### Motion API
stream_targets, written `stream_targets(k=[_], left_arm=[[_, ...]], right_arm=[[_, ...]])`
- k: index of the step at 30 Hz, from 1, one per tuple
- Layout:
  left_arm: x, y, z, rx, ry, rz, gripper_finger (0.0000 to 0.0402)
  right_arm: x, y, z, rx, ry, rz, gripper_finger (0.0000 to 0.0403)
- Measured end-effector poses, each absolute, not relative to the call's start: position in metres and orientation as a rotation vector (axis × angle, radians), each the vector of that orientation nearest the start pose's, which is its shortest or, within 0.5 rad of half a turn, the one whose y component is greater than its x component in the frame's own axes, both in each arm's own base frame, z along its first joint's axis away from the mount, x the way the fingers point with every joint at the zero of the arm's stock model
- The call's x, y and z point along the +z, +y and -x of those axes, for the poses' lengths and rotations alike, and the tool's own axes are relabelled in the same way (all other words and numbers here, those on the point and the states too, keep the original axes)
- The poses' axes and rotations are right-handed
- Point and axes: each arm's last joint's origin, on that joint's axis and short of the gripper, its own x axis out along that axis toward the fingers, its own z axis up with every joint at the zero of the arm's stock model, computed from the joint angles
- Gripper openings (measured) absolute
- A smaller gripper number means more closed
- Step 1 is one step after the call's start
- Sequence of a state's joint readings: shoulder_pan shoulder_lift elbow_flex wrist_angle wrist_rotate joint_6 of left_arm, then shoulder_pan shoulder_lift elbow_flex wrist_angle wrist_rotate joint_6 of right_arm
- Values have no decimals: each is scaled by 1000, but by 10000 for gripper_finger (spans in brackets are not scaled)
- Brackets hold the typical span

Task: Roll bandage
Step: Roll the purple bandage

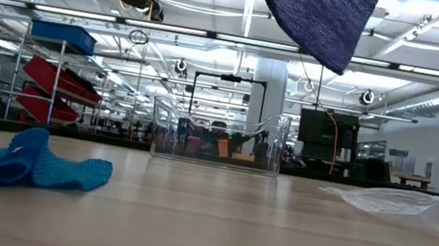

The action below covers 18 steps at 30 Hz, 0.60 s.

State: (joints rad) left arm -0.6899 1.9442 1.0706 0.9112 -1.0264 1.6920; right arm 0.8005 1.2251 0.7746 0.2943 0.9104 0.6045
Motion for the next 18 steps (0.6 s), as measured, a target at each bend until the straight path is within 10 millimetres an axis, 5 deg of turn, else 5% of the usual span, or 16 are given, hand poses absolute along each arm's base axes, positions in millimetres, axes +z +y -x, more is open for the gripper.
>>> stream_targets(k=[18], left_arm=[[207, -237, -326, 295, 232, -1597, 150]], right_arm=[[270, 184, -203, -132, 104, -499, 0]])
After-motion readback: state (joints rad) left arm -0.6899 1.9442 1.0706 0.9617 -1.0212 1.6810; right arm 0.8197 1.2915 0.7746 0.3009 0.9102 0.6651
